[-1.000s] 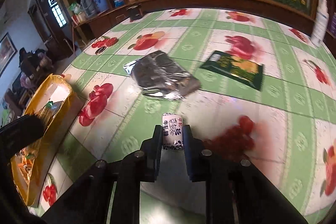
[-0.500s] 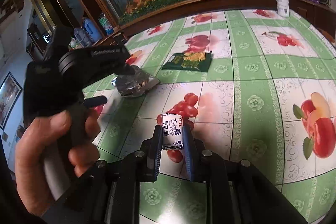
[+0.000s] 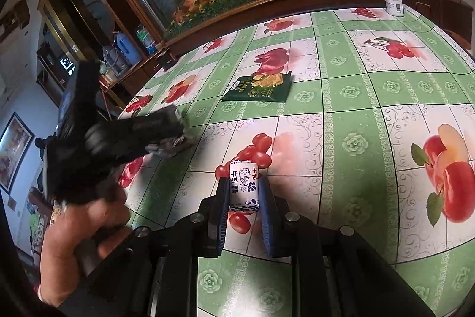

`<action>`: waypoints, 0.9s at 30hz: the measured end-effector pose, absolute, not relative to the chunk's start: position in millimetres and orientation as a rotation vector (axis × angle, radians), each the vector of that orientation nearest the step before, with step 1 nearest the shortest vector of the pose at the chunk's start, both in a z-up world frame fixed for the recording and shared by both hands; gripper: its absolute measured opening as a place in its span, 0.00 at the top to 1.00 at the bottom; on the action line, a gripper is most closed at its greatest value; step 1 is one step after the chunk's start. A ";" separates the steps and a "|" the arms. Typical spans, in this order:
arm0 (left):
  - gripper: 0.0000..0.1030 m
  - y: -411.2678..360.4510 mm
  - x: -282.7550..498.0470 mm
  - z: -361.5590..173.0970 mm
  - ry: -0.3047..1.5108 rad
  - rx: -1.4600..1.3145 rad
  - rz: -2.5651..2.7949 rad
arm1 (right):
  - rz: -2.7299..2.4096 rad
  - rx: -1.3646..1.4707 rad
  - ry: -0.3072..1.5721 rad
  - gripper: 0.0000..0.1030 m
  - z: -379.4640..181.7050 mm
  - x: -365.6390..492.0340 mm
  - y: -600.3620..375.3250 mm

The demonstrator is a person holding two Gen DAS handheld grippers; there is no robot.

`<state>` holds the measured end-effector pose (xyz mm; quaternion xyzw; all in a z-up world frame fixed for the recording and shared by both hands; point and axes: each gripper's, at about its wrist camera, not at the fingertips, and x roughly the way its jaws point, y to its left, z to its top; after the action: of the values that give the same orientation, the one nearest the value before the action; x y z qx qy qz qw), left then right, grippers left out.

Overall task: Organize snacks
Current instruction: 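Carry the foil bag and candy bar into the tray and open both tools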

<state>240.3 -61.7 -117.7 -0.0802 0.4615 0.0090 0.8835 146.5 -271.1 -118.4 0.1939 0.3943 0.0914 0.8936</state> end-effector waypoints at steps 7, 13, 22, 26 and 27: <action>0.82 -34.7 153.9 -84.7 0.880 -0.089 -0.026 | 0.193 0.388 0.812 0.81 -117.4 144.5 -266.2; 0.83 -3.3 101.7 -68.8 0.842 -0.064 -0.019 | 0.223 0.375 0.815 0.81 -117.6 140.2 -252.2; 0.83 31.6 45.3 -42.7 0.735 -0.054 -0.024 | 0.278 0.307 0.746 0.81 -97.8 109.1 -213.5; 0.83 49.3 32.5 -33.9 0.699 -0.042 0.020 | 0.322 0.329 0.728 0.81 -92.9 91.6 -198.6; 0.83 54.1 29.9 -32.6 0.694 -0.042 0.033 | 0.336 0.337 0.722 0.81 -91.0 87.6 -194.4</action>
<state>29.9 54.1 -32.6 -0.0205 0.3401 0.0162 0.9400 87.6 -194.4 -91.0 0.1631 0.3501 0.1626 0.9080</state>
